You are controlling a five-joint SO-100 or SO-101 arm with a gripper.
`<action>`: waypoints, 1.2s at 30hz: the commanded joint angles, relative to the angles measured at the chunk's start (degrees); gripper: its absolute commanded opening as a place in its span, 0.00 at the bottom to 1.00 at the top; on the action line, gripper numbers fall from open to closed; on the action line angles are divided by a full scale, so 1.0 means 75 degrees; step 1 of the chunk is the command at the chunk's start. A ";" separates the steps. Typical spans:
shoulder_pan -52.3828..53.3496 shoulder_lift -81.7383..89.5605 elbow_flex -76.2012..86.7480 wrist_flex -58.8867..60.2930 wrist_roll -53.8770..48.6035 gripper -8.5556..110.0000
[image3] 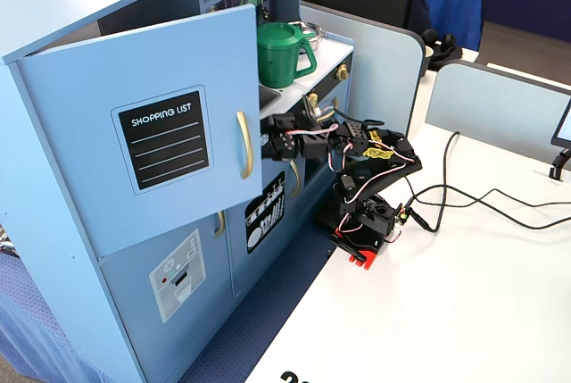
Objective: Open the left cabinet door
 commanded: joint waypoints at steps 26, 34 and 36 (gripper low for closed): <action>-0.0363 0.0105 0.0879 -0.1266 -0.0305 0.14; 0.3293 0.1523 0.0949 0.1898 0.1359 0.14; 0.3938 0.1852 0.1008 0.2695 0.1711 0.14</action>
